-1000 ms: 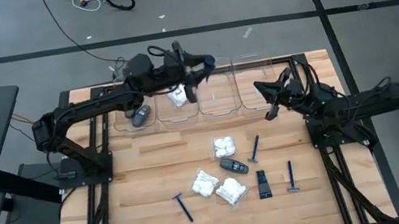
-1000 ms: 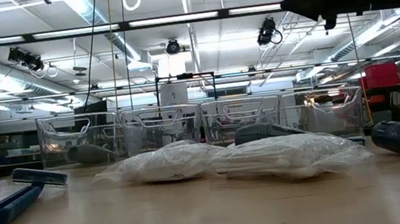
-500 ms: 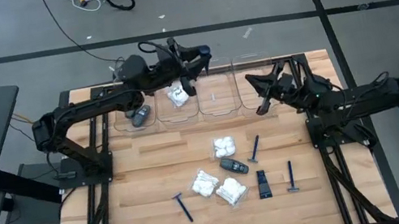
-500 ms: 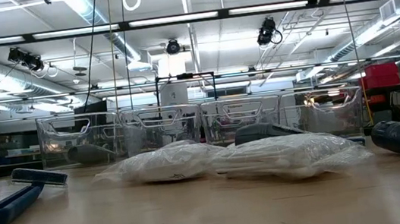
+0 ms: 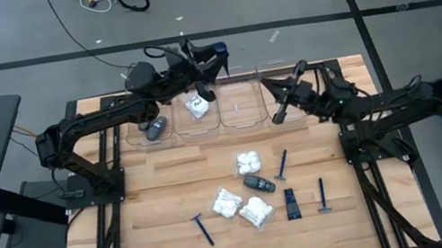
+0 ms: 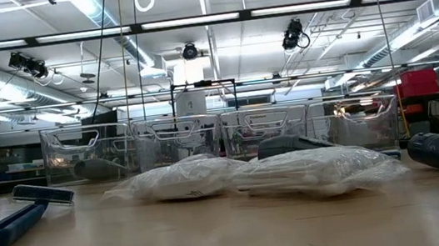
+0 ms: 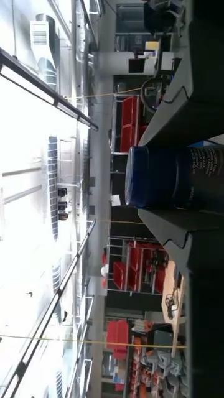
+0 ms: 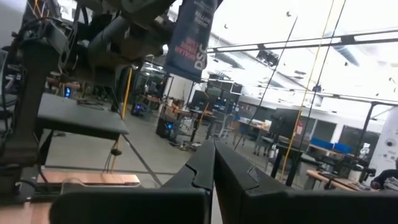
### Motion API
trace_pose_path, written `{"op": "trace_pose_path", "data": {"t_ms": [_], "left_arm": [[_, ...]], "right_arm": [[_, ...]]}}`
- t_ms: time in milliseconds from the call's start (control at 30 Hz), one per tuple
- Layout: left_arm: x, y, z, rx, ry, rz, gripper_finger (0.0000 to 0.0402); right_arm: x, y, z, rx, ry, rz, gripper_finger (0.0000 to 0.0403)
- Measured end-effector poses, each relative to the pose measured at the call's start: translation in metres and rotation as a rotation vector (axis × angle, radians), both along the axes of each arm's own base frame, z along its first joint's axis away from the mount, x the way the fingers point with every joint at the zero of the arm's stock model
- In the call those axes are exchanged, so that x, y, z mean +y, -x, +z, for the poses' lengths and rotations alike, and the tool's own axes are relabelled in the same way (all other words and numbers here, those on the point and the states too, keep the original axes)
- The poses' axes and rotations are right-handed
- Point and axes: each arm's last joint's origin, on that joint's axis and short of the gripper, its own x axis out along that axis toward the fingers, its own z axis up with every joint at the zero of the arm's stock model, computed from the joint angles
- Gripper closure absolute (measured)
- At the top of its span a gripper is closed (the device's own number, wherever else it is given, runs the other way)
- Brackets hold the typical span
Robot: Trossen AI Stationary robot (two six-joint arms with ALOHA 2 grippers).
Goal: Pick & Place Travel size toiletries
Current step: Put the left blue shave cream into the middle right transparent bin
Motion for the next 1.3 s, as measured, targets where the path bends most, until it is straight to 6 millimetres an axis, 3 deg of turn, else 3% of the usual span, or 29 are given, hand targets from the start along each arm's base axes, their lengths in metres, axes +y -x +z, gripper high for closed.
{"op": "trace_pose_path", "data": {"t_ms": [300, 600, 1000, 1300], "left_arm": [[0.002, 0.001, 0.000, 0.009, -0.027, 0.113, 0.0248], [0.003, 0.000, -0.002, 0.065, -0.114, 0.186, 0.0248], [0.005, -0.004, -0.013, 0.229, -0.222, 0.269, 0.0248], [0.006, -0.006, -0.017, 0.285, -0.257, 0.284, 0.0248]], "right_arm": [[-0.006, -0.027, 0.005, 0.044, 0.032, -0.034, 0.0378], [-0.018, -0.045, 0.014, 0.005, -0.050, -0.058, 0.0302], [-0.035, -0.051, 0.019, -0.026, -0.246, -0.058, 0.0195], [-0.040, -0.050, 0.016, -0.025, -0.304, -0.055, 0.0169]]}}
